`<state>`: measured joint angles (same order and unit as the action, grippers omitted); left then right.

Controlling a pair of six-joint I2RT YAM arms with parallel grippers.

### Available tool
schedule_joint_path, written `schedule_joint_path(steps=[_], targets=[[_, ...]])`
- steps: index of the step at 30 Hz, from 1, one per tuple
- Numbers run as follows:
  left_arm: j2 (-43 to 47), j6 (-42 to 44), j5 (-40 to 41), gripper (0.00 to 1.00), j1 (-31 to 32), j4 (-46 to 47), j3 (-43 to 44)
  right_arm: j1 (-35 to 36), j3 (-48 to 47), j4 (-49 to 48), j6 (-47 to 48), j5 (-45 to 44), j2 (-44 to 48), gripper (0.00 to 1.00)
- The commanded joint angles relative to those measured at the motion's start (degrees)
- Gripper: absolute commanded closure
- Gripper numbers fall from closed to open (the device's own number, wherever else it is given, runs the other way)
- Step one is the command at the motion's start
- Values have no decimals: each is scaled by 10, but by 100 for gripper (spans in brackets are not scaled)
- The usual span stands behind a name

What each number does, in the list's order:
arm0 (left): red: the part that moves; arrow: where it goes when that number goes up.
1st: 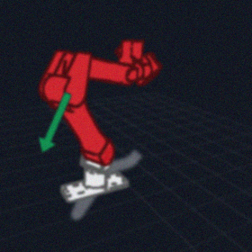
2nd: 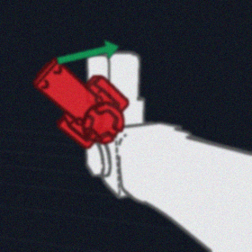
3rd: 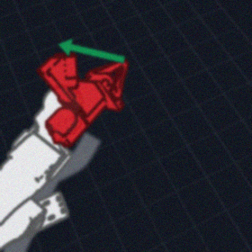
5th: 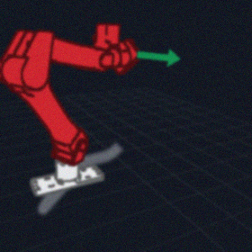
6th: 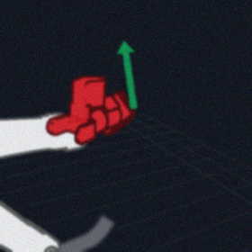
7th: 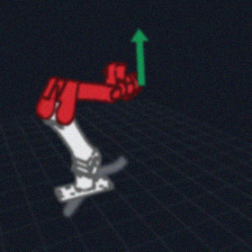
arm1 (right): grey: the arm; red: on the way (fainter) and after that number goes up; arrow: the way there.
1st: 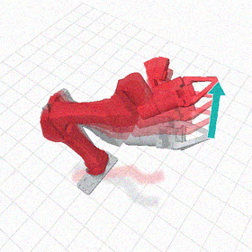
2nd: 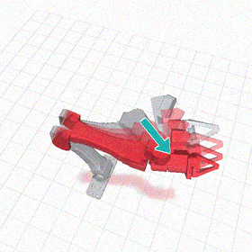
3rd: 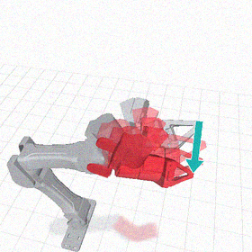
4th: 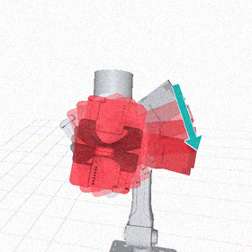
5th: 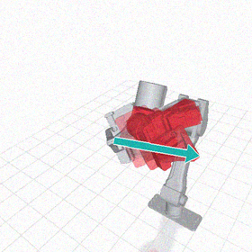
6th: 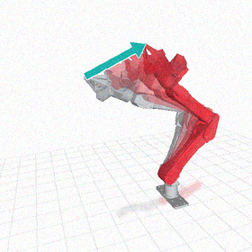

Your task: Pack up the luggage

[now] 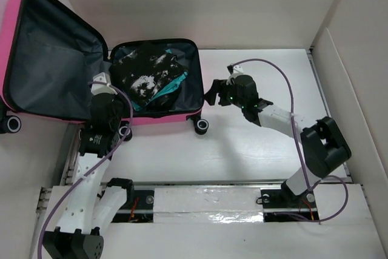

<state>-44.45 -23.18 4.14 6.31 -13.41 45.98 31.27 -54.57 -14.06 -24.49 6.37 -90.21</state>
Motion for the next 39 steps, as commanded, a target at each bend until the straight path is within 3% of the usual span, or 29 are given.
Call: schedule_joint_path(steps=[1, 2, 4, 7, 9, 12, 15, 16, 17, 21, 22, 24, 26, 29, 32, 35, 37, 39], targets=[[31, -23, 113, 100, -2, -26, 33, 11, -55, -36, -13, 26, -31, 14], [53, -34, 144, 100, 4, -35, 34, 18, -66, -32, -8, 20, -33, 14], [73, -60, 204, 69, 4, -60, 33, 18, -70, -31, 3, 9, -33, 14], [78, -88, 277, 31, 4, -102, 37, 18, -91, -11, 31, 21, -44, 13], [56, -108, 320, 22, -2, -137, 35, 18, -130, 30, 61, 32, -77, 13], [33, -135, 372, 22, -9, -172, 25, 23, -152, 46, 72, 29, -117, 16], [60, -172, 392, 26, -21, -201, 18, 34, -147, 24, 57, 38, -136, 29], [73, -173, 407, 27, -21, -204, 18, 34, -144, 21, 57, 36, -140, 48], [92, -170, 418, 28, -21, -209, 23, 39, -145, 20, 56, 30, -143, 58], [93, -194, 502, 32, -21, -315, 49, 39, -143, 10, 51, 38, -160, 76], [91, -228, 520, 35, -21, -322, 53, 39, -141, 10, 52, 40, -161, 77], [82, -193, 534, 34, -21, -277, 39, 39, -129, 1, 54, 43, -159, 77], [8, -223, 556, 33, -30, -288, 50, 33, -122, -4, 52, 64, -157, 82], [-67, -209, 535, 34, -111, -300, 96, 33, -113, -10, 51, 69, -151, 89], [-80, -112, 500, 31, -195, -222, 137, 33, -110, -11, 51, 69, -148, 92], [-136, -124, 533, 30, -204, -255, 177, 33, -111, -9, 52, 69, -149, 92], [-151, -134, 493, 29, -238, -261, 196, 33, -111, -7, 52, 72, -151, 93], [-172, -138, 505, 28, -247, -270, 225, 33, -110, -8, 52, 73, -150, 93]])
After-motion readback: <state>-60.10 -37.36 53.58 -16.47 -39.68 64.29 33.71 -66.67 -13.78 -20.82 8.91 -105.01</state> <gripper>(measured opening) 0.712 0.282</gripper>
